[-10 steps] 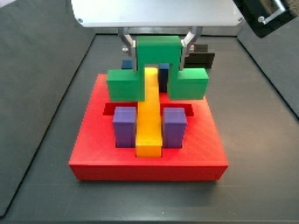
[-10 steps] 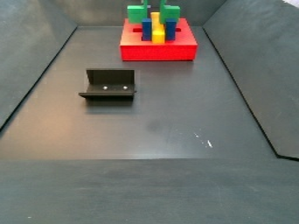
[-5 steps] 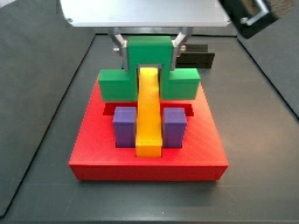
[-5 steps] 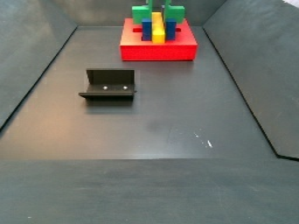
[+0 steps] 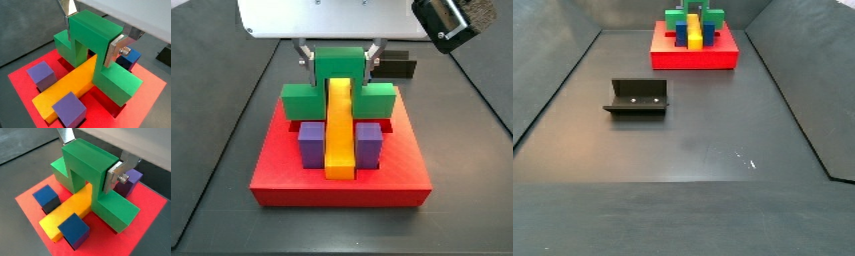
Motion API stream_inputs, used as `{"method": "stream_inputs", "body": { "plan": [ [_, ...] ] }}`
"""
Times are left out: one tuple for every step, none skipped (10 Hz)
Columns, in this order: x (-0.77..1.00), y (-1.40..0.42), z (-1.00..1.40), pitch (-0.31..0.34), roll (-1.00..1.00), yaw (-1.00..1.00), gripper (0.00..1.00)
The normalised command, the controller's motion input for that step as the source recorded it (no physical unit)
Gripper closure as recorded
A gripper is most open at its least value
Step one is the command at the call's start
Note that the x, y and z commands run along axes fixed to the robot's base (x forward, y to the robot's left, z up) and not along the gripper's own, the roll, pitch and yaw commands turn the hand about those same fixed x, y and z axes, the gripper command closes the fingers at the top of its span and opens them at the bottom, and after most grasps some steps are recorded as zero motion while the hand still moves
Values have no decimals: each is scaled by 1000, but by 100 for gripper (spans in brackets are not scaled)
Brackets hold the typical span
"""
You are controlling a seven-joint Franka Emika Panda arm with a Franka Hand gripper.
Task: Pick up the green object. Move up. Move to above the board. Insert the green object.
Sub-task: Insert the green object.
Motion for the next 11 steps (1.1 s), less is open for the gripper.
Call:
{"method": "stream_inputs", "body": {
  "plan": [
    [329, 0, 0, 0, -17, 100, 100],
    [269, 0, 0, 0, -19, 71, 100],
    [120, -9, -43, 0, 0, 29, 100],
    [0, -31, -106, 0, 0, 0, 100],
    [0, -46, -157, 0, -9, 0, 100],
    [0, -126, -129, 10, -57, 0, 100],
    [0, -143, -109, 4, -79, 0, 100],
    [0, -123, -97, 0, -107, -6, 100],
    [0, -80, -166, 0, -70, -40, 100],
    [0, 0, -203, 0, -50, -117, 100],
    [0, 0, -214, 0, -36, -186, 100]
  ]
}}
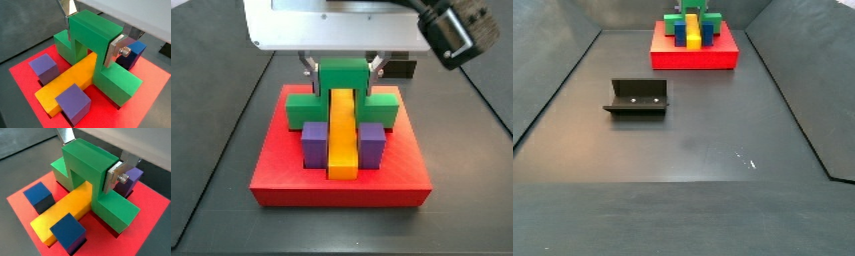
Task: Pick up the green object. Move up. Move to above the board. Insert the green object.
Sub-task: Insert the green object.
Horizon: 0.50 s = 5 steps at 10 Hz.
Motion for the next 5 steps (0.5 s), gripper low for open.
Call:
{"method": "stream_inputs", "body": {
  "plan": [
    [0, 0, -183, 1, -34, -194, 100],
    [0, 0, -171, 3, -29, -183, 100],
    [17, 0, -131, 4, -40, -166, 100],
    [20, 0, -129, 0, -49, -149, 100],
    [49, 0, -177, 0, -46, -97, 100]
  ]
}}
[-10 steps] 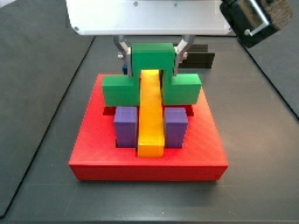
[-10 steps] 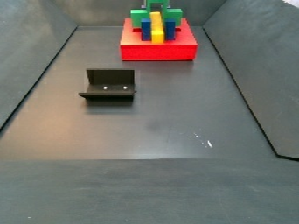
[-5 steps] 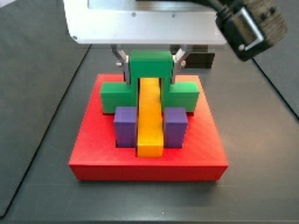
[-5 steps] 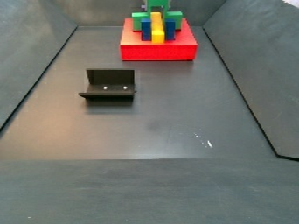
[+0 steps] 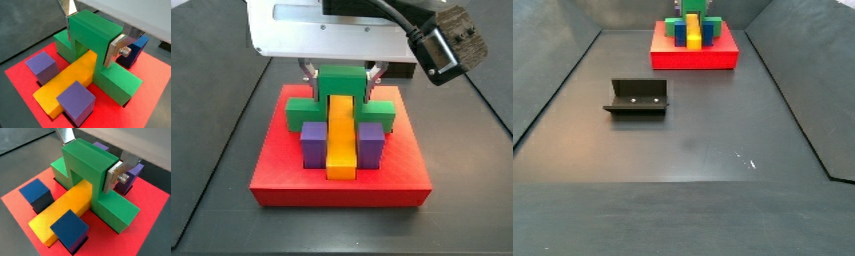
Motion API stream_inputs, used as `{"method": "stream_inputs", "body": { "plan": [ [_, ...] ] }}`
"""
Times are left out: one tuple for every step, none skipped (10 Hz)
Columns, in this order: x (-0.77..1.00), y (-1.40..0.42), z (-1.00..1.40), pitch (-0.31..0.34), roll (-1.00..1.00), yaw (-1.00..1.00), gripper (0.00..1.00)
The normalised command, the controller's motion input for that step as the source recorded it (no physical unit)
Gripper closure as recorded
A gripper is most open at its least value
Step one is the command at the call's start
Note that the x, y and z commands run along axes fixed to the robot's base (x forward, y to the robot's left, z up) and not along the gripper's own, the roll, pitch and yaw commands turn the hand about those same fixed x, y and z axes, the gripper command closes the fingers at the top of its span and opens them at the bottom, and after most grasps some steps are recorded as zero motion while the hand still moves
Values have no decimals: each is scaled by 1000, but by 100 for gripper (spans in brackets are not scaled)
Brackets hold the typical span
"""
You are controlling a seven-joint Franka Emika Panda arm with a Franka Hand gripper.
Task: Pick up the green object. Move up. Move to above the board. Insert the green object.
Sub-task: Insert the green object.
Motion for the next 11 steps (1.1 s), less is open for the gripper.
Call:
{"method": "stream_inputs", "body": {
  "plan": [
    [171, 43, -143, 0, -41, -17, 100],
    [151, 43, -291, 0, -6, 0, 100],
    [31, 0, -494, 0, 0, 0, 100],
    [17, 0, -583, 0, 0, 0, 100],
    [143, 0, -686, 0, 0, 0, 100],
    [143, 0, -717, 0, 11, 0, 100],
    [94, 0, -660, 0, 10, 0, 100],
    [0, 0, -409, 24, 0, 0, 100],
    [-40, 0, -166, 20, -29, 0, 100],
    [-86, 0, -57, 0, 0, 0, 100],
    [-40, 0, 0, -36, 44, 0, 100]
  ]
}}
